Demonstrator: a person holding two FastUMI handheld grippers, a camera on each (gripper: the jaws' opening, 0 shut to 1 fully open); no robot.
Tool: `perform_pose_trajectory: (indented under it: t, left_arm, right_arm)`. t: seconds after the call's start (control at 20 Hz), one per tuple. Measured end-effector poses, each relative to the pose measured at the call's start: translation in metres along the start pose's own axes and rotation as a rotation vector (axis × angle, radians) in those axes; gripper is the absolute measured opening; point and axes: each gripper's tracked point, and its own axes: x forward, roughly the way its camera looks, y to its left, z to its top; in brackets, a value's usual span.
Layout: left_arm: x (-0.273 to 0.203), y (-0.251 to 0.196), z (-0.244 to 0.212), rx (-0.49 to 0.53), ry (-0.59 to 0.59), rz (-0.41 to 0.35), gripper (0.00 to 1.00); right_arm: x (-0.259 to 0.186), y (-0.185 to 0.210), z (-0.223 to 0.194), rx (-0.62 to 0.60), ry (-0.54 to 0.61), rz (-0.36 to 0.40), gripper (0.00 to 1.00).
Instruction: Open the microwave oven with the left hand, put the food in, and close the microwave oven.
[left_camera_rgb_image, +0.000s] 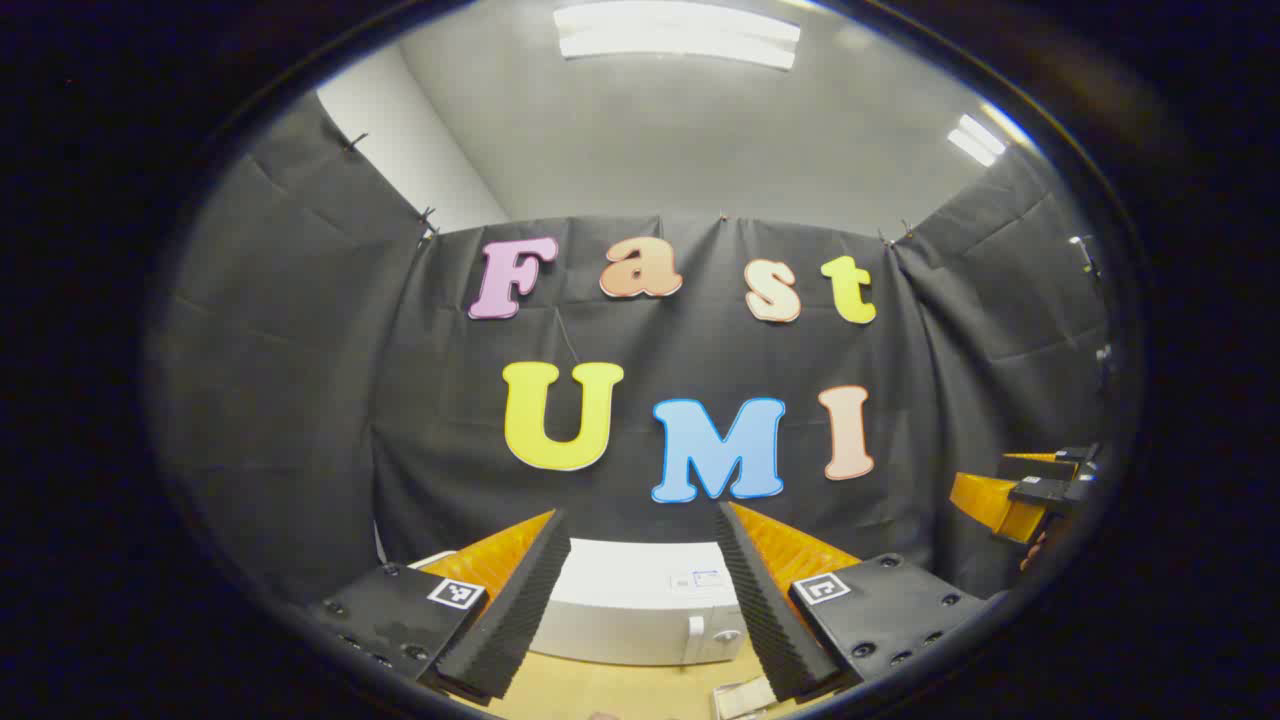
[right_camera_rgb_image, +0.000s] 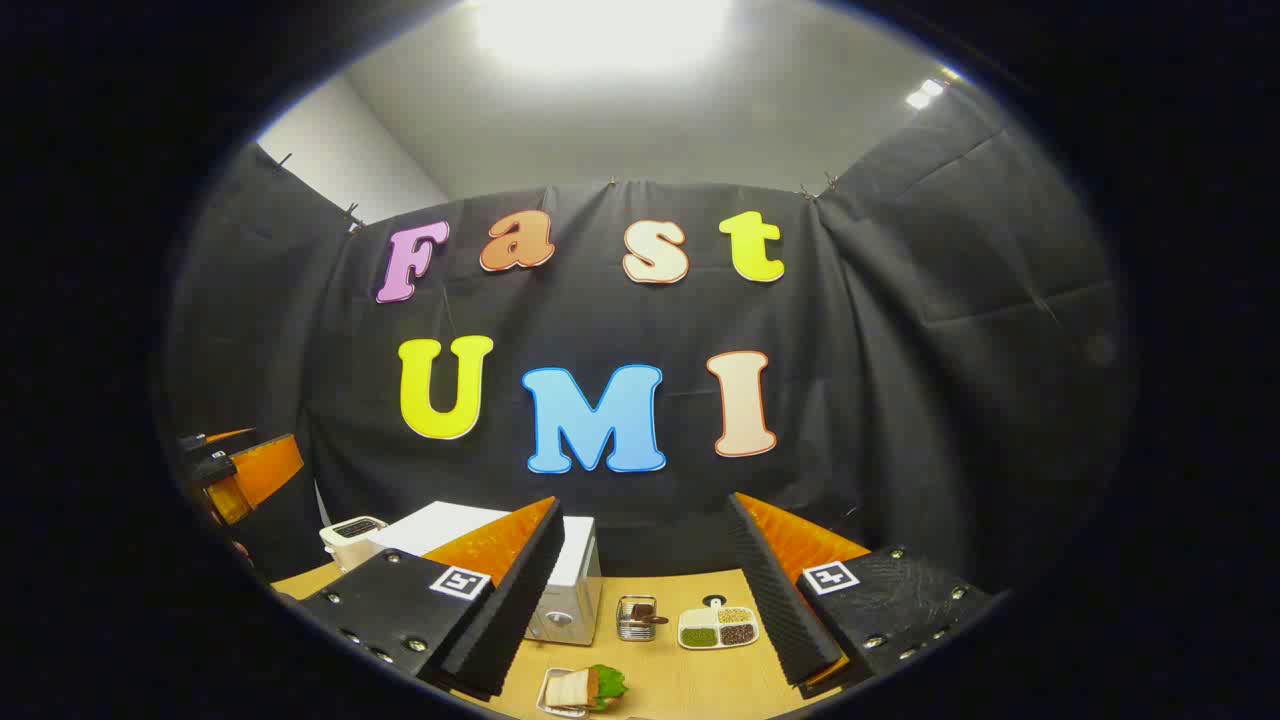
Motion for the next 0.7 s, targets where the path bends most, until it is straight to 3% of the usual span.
perform_pose_trajectory:
  t: [0.3,0.7]
  left_arm:
    - [0.009,-0.004,-0.014,0.032,0.001,0.015,0.95]
    - [0.025,-0.003,-0.029,0.008,0.004,-0.114,0.95]
  right_arm:
    - [0.02,-0.003,-0.016,0.061,0.034,0.037,0.98]
    - [0.019,0.003,-0.019,0.031,0.034,-0.052,0.98]
